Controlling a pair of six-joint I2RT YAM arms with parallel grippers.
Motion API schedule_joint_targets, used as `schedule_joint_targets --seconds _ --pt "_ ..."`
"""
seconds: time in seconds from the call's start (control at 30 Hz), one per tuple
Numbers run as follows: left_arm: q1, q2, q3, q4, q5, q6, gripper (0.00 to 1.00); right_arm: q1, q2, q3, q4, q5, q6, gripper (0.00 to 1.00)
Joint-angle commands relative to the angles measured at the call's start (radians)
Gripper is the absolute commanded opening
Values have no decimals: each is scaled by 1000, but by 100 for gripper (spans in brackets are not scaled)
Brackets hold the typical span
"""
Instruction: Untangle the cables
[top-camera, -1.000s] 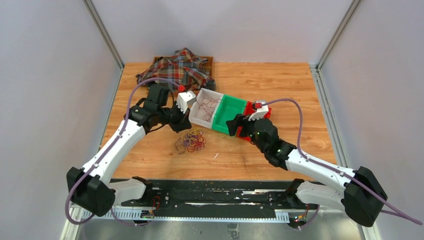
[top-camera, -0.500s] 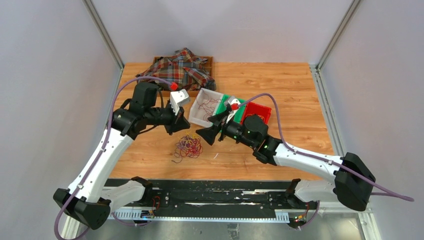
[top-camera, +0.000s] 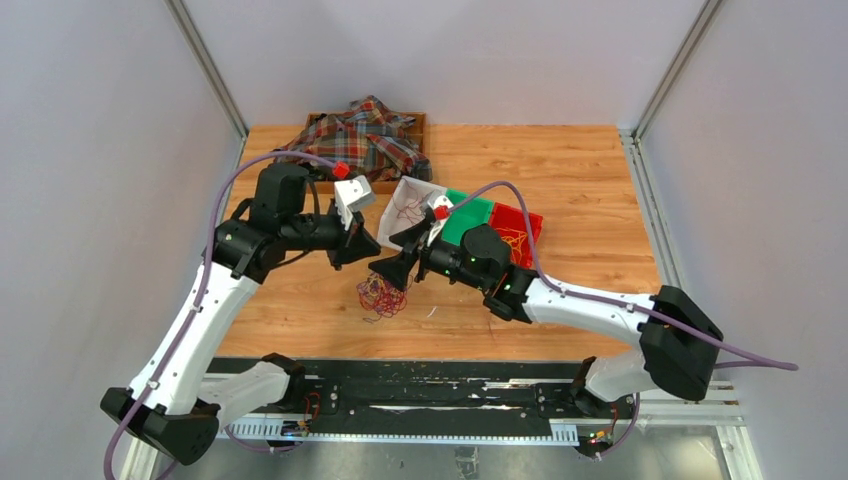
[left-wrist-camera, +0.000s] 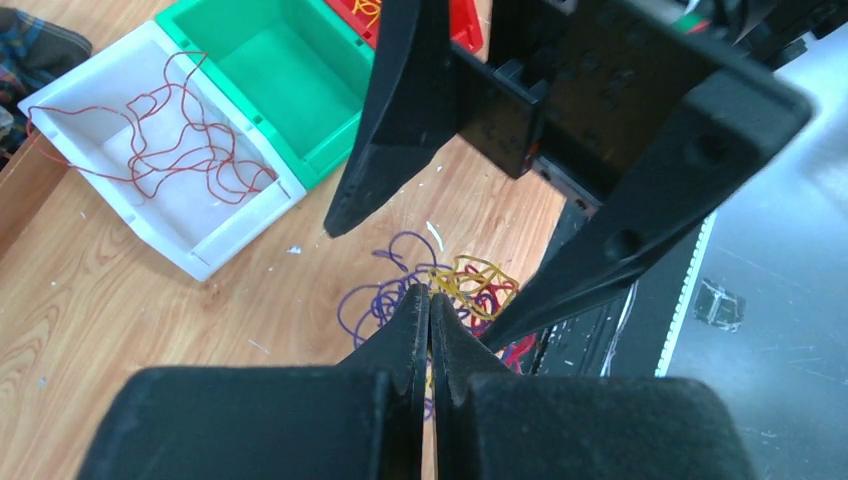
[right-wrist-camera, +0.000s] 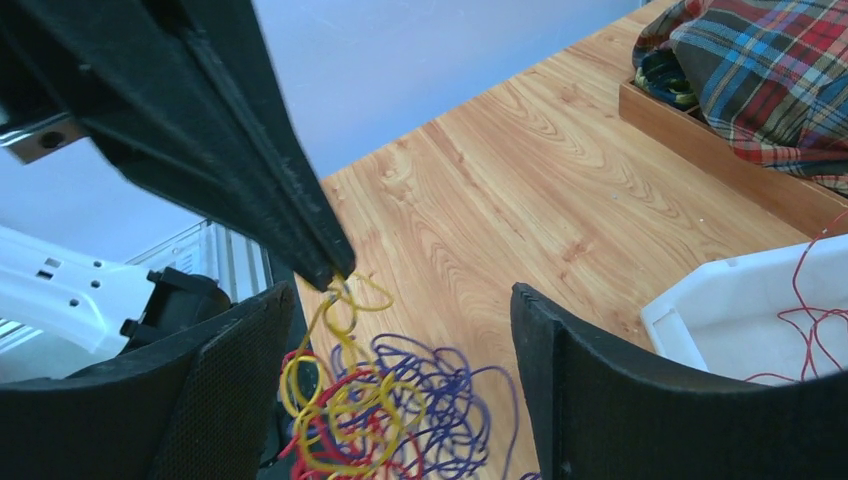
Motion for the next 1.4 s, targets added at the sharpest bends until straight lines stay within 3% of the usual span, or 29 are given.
schedule_joint_targets --seconds 0.0,0.07,0.17,0.63,0.87,1.0,1.17,1.2,1.23,1.27,1.37 --pt "-3 -21 45 -1 44 -28 1 21 49 47 50 50 2 74" --pt "-2 -19 63 -1 55 -44 1 22 65 52 43 71 12 64" --pt "-2 -7 109 -1 76 -104 1 25 88 45 26 106 14 59" --pt "-3 51 372 -1 111 -245 1 28 232 -55 132 154 68 57" --pt "-3 55 477 0 21 -210 0 32 305 -95 154 167 95 57" --pt "-3 54 558 24 -71 -191 0 40 348 -106 159 163 129 52" --pt "-3 58 669 66 -208 -149 0 68 381 -97 129 183 129 38" --pt "-4 64 705 66 -230 -134 0 72 388 -93 122 185 133 33" --pt "-3 76 753 69 -296 -95 0 82 407 -83 92 202 135 19" --pt "-3 78 768 74 -319 -84 0 84 412 -78 77 206 133 13" --pt "-2 73 778 80 -369 -35 0 88 404 -68 34 229 126 6"
